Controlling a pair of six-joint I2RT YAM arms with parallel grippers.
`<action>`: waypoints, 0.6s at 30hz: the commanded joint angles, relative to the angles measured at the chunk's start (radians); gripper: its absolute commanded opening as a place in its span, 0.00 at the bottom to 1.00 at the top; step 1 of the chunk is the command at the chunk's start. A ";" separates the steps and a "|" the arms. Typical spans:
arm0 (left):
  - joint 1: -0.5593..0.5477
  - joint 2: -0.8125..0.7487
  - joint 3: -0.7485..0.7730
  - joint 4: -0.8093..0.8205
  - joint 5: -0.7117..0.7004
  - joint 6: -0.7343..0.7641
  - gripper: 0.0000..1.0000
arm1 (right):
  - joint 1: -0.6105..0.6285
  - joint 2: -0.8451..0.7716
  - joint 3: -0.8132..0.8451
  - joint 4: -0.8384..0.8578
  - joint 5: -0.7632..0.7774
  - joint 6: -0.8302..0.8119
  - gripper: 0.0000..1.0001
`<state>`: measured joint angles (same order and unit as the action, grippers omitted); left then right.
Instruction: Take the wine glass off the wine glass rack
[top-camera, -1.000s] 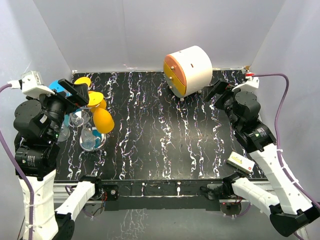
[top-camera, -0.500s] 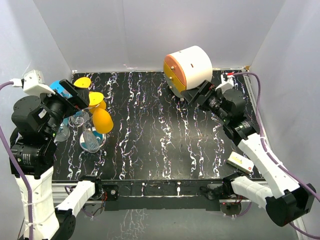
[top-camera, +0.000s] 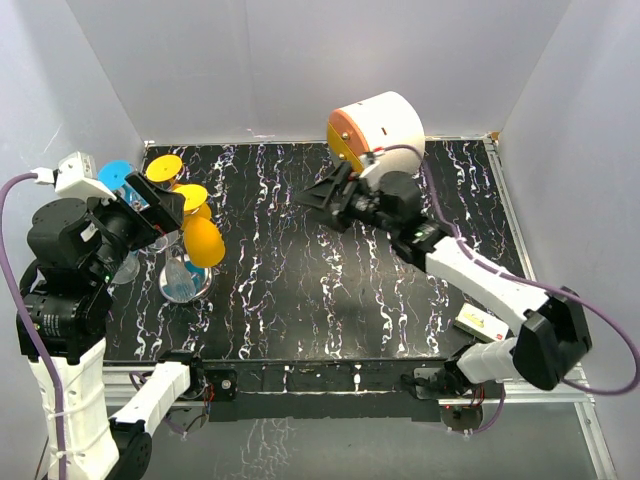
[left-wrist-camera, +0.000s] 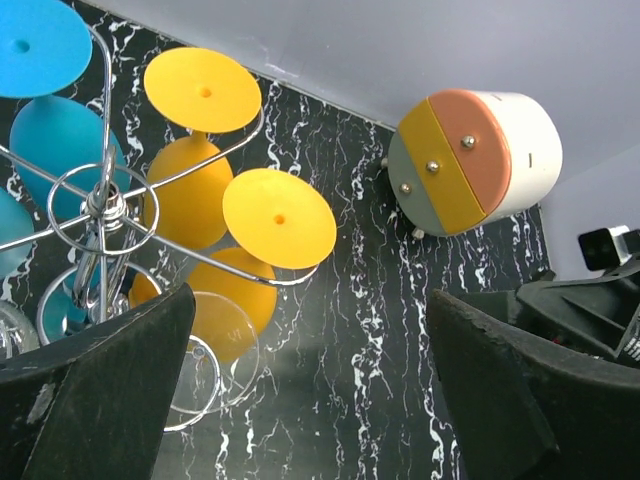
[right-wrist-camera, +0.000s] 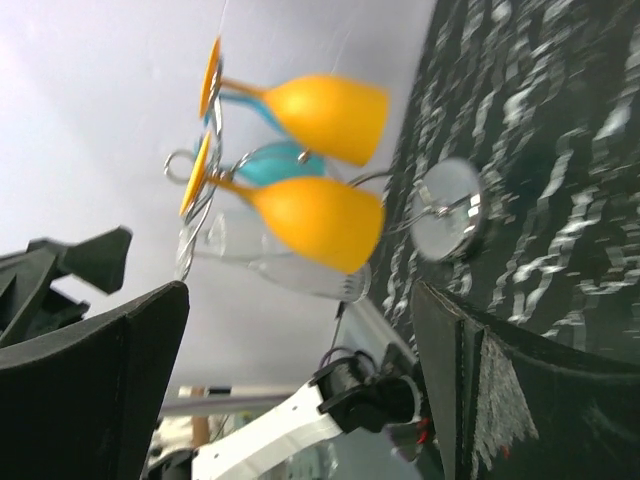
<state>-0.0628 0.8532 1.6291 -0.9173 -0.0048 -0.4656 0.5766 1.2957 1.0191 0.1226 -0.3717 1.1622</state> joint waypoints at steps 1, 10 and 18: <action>-0.011 0.015 0.036 -0.077 -0.019 0.016 0.99 | 0.164 0.075 0.139 0.138 0.045 0.062 0.91; -0.073 0.039 0.097 -0.232 -0.147 0.046 0.98 | 0.239 0.167 0.217 0.084 0.089 -0.020 0.89; -0.163 0.163 0.192 -0.287 -0.200 0.132 0.95 | 0.246 0.155 0.222 0.001 0.135 -0.173 0.88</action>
<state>-0.1814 0.9253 1.7546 -1.1660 -0.1638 -0.4030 0.8169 1.4746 1.1896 0.1497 -0.2790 1.0977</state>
